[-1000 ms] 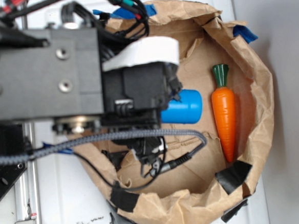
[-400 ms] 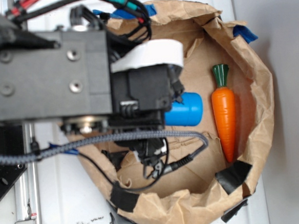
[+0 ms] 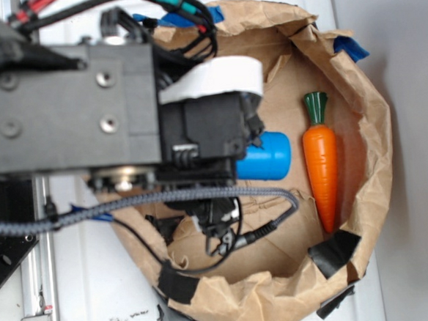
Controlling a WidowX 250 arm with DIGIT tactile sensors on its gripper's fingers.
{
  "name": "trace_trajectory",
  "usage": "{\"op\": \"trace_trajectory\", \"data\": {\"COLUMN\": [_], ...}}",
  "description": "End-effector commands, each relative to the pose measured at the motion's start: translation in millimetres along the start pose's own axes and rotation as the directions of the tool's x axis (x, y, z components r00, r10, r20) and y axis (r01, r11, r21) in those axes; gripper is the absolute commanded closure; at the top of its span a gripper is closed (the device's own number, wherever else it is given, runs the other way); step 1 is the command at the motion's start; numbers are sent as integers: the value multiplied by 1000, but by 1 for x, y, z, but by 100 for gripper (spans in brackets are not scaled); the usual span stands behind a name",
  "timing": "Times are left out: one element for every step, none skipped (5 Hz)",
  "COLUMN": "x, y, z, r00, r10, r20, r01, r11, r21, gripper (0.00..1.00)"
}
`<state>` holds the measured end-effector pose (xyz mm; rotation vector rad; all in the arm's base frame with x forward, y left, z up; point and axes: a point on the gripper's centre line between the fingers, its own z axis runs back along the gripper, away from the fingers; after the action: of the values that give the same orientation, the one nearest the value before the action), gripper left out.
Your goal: Grab the blue bottle.
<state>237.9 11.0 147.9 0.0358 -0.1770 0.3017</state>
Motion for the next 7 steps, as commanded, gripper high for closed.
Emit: {"op": "trace_trajectory", "data": {"x": [6, 6, 5, 5, 5, 6, 6], "y": [-13, -14, -13, -13, -13, -13, -13], "z": [7, 6, 5, 5, 5, 5, 4], "r00": [1000, 1000, 1000, 1000, 1000, 1000, 1000], "r10": [2, 0, -1, 1, 2, 3, 4], "r20": [29, 27, 24, 21, 21, 20, 19], "r01": [-2, 1, 1, -1, -2, -2, -4], "r11": [1000, 1000, 1000, 1000, 1000, 1000, 1000], "r21": [-12, -12, -14, -15, -16, -16, -15], "gripper": [100, 100, 100, 100, 100, 100, 100]}}
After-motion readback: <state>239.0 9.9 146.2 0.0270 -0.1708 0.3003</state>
